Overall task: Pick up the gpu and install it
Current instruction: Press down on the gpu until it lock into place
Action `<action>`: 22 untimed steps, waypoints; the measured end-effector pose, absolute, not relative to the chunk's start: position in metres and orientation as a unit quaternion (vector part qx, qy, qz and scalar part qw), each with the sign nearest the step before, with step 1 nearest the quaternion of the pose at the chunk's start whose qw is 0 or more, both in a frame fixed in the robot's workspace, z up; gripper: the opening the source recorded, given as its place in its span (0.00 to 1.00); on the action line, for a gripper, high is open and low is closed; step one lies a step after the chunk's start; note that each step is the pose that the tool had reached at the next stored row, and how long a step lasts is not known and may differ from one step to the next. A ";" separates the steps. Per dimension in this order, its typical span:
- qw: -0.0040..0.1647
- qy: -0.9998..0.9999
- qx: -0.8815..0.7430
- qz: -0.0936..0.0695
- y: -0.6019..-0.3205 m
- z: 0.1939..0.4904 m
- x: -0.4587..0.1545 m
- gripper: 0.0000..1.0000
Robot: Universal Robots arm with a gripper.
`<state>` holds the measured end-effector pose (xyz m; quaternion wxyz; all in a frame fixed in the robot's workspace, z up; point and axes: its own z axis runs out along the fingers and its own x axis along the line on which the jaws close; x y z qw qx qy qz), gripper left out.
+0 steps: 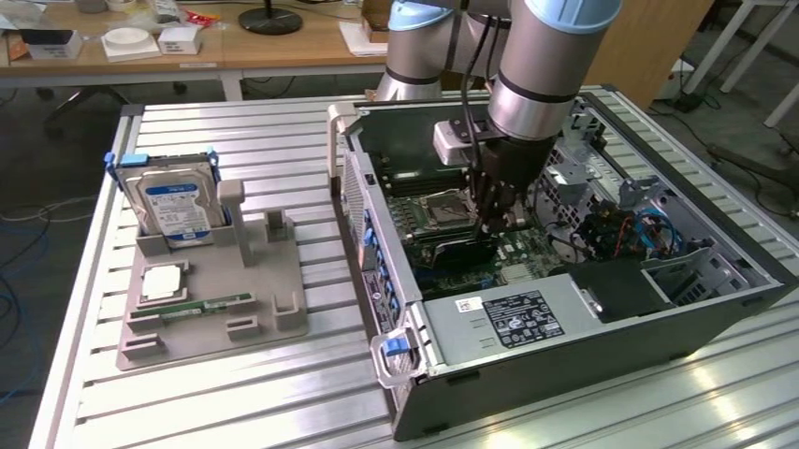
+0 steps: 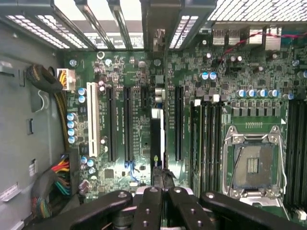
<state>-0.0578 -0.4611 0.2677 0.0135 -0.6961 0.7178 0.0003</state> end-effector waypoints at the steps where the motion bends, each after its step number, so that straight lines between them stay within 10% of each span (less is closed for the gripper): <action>1: 0.013 0.718 -0.696 0.000 -0.461 0.268 -0.058 0.10; 22: 0.015 0.718 -0.696 0.002 -0.461 0.270 -0.058 0.10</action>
